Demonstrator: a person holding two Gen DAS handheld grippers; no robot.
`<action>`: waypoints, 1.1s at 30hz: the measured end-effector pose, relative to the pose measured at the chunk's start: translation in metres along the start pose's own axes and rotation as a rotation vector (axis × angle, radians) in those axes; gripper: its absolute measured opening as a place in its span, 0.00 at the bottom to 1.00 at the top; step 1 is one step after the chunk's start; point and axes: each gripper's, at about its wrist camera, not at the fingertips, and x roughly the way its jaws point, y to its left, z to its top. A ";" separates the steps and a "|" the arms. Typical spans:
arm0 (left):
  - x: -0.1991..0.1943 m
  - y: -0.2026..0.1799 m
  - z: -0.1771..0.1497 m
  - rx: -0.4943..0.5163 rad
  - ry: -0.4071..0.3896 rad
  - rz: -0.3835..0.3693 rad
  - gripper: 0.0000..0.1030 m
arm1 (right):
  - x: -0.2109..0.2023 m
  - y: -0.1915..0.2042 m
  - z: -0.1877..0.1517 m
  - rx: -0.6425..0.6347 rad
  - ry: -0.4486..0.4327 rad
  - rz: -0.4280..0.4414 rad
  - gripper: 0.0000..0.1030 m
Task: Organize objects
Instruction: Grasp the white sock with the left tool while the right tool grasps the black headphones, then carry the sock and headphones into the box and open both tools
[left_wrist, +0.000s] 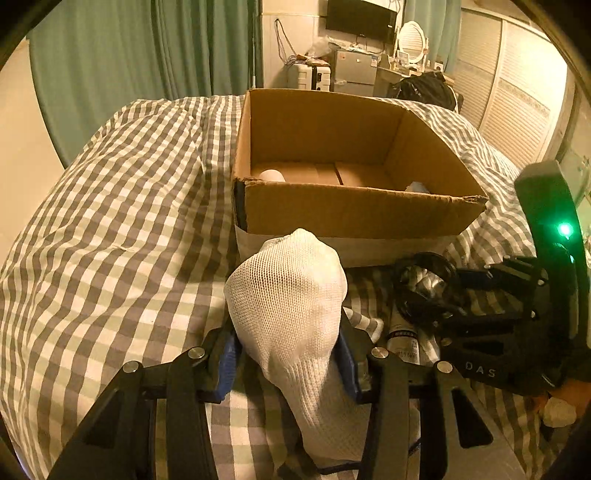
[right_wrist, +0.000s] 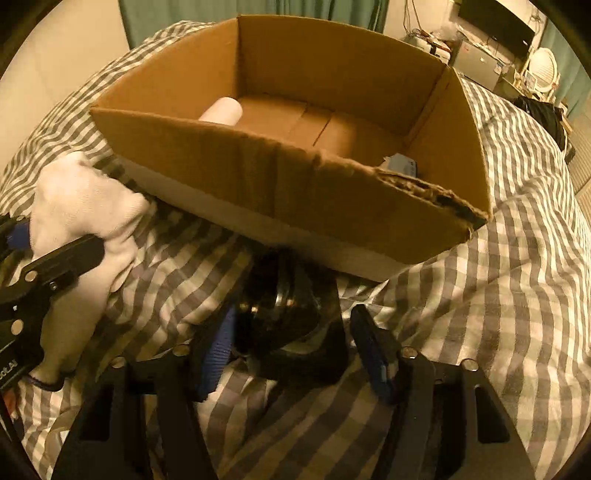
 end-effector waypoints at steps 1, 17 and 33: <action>-0.001 0.002 -0.001 -0.005 -0.001 -0.002 0.45 | -0.001 0.000 -0.001 0.000 -0.004 -0.005 0.44; -0.025 0.012 -0.012 -0.026 -0.027 -0.006 0.45 | -0.053 0.023 -0.022 -0.076 -0.144 -0.021 0.11; -0.093 0.004 0.053 0.014 -0.210 -0.059 0.45 | -0.124 0.018 0.000 -0.116 -0.262 0.030 0.11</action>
